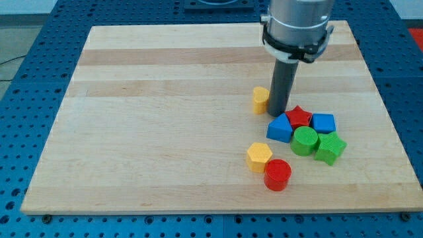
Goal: Move green blocks along with blue cube towards right
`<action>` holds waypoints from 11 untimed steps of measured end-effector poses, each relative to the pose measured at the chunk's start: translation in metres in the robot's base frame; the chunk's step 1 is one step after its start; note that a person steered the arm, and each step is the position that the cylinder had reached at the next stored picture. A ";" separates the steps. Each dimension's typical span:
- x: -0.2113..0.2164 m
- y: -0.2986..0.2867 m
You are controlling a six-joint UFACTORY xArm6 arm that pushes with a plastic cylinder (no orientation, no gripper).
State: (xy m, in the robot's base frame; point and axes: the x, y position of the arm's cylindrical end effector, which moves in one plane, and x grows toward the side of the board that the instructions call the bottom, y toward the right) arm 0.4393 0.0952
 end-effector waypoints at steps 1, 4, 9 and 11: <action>-0.021 -0.062; 0.015 -0.115; 0.095 0.069; 0.073 0.070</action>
